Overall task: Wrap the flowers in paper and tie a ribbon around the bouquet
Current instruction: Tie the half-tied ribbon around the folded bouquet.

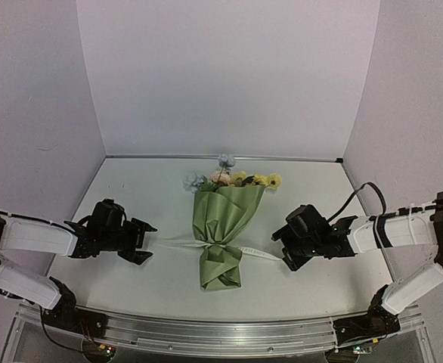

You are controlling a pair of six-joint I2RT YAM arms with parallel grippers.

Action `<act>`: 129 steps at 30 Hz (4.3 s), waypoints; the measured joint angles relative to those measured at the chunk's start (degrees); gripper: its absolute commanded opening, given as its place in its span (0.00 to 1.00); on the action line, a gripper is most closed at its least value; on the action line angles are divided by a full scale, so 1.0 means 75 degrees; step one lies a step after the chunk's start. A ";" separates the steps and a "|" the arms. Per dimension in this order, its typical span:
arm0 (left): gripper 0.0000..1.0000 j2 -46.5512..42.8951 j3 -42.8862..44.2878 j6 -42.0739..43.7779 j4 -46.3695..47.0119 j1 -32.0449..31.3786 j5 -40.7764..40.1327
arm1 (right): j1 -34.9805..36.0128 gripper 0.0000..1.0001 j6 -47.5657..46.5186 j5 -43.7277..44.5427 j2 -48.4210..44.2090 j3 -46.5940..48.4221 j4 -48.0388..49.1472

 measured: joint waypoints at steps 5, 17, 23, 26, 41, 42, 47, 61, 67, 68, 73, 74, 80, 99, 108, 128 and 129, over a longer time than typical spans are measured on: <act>0.75 0.1426 0.0263 -0.1020 0.1089 -0.0701 -0.0263 | 0.0000 0.71 0.0399 0.0004 0.0313 -0.0003 0.0389; 0.73 0.2876 0.1222 -0.1732 0.2563 -0.1317 -0.0516 | 0.0000 0.70 0.0842 0.0028 0.0038 -0.0577 0.0776; 0.69 0.3251 0.1306 -0.1777 0.2808 -0.1534 -0.0533 | 0.0057 0.70 0.0796 0.0088 -0.0642 -0.0577 0.0500; 0.62 0.3263 0.1306 -0.1774 0.2813 -0.1601 -0.0547 | 0.0218 0.71 0.0861 0.0093 -0.0657 -0.0577 0.0416; 0.34 0.3484 0.1040 -0.1809 0.3520 -0.1624 -0.0950 | 0.0536 0.67 0.1381 -0.0170 0.0452 -0.0574 0.1072; 0.34 0.3512 0.1037 -0.1809 0.3567 -0.1620 -0.0956 | 0.0536 0.64 0.1404 -0.0167 0.0488 -0.0574 0.1122; 0.45 0.3828 0.0984 -0.1834 0.3992 -0.1609 -0.0983 | 0.0536 0.40 0.1499 -0.0129 0.0683 -0.0573 0.1375; 0.14 0.4225 0.0663 -0.1748 0.5077 -0.1224 -0.1264 | 0.0370 0.00 0.1060 0.0038 0.1109 -0.0531 0.1563; 0.09 0.4102 0.0445 -0.1747 0.5184 -0.0698 -0.1361 | 0.0295 0.00 0.0495 0.0253 0.1042 -0.0286 0.1304; 0.03 0.4057 0.0398 -0.1741 0.5163 -0.0603 -0.1362 | 0.0288 0.00 0.0372 0.0302 0.1012 -0.0238 0.1248; 0.00 0.3784 0.0185 -0.1346 0.4764 -0.0283 -0.1353 | 0.0262 0.00 -0.0275 0.0543 0.0831 0.0028 0.0828; 0.00 0.3698 0.0168 -0.1222 0.4587 -0.0265 -0.1338 | 0.0262 0.00 -0.0401 0.0599 0.0796 0.0096 0.0737; 0.00 0.2917 0.0099 -0.0570 0.3554 -0.0169 -0.1208 | 0.0262 0.00 -0.0939 0.0782 0.0473 0.0198 0.0499; 0.00 -0.0893 -0.1147 0.0900 0.1182 -0.0028 -0.0592 | 0.1205 0.00 -0.0757 0.0491 -0.1275 -0.1146 0.1001; 0.13 -0.0424 -0.1134 0.1764 0.0845 0.0067 -0.0668 | 0.1234 0.00 -0.1308 0.0582 -0.0335 -0.0650 0.1051; 0.55 -0.1216 0.0779 0.4797 -0.2556 0.0734 -0.1321 | 0.0947 0.73 -0.6106 0.0891 -0.0160 0.2547 -0.1832; 0.55 -0.1177 0.0921 0.4947 -0.2644 0.0833 -0.1184 | 0.0947 0.73 -0.6435 0.0722 0.0099 0.3024 -0.1801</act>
